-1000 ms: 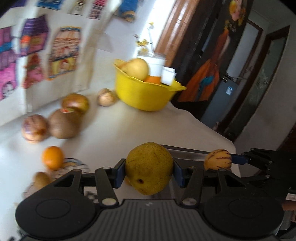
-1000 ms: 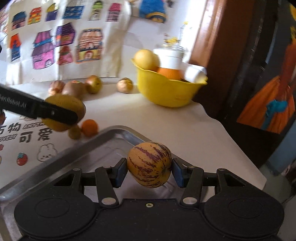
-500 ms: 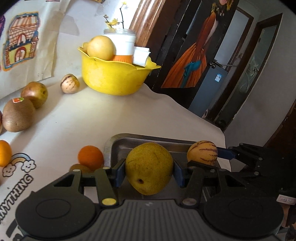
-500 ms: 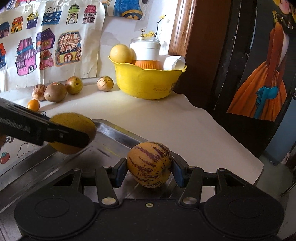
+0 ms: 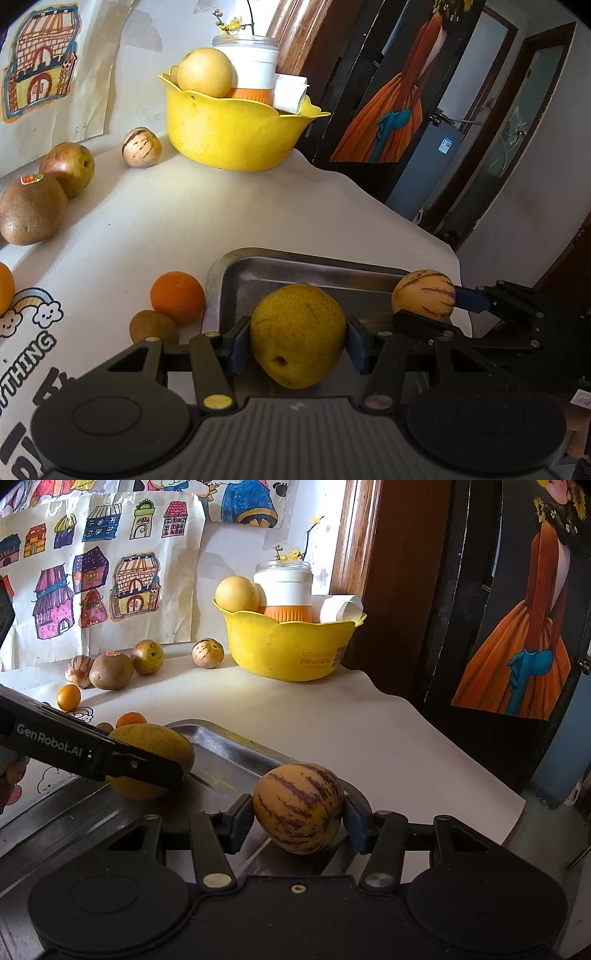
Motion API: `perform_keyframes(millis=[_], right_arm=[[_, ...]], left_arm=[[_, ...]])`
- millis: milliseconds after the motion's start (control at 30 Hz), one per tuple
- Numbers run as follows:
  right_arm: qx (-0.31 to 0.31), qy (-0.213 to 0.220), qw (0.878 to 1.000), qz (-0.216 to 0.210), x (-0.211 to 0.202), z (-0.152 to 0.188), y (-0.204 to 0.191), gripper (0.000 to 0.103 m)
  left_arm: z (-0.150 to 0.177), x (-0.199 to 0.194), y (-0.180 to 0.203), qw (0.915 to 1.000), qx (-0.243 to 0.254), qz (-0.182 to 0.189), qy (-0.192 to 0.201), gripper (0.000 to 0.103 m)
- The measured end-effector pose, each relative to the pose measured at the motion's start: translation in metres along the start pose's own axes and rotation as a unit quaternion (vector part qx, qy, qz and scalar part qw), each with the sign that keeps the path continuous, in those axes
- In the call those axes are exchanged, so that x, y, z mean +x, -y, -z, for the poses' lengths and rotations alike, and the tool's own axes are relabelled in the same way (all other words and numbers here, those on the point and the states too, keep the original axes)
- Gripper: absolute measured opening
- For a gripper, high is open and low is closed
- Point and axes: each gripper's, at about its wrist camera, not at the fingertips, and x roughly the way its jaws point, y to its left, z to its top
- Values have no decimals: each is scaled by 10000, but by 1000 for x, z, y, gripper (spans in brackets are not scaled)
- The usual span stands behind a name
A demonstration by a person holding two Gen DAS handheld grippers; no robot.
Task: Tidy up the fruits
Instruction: 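Carry the pear with the left tool while the right tool carries the melon to the tray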
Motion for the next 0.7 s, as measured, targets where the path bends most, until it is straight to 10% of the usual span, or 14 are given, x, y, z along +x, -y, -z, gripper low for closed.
perform_keyframes(millis=[167, 700], right_arm=[[-63, 38, 9999, 81, -8, -1, -2, 58], [-31, 341, 9994, 66, -83, 5, -29, 100]], left_arm=[[0, -3, 0, 10000, -77, -46, -32, 58], [15, -76, -9, 9960, -180, -501, 718, 102]])
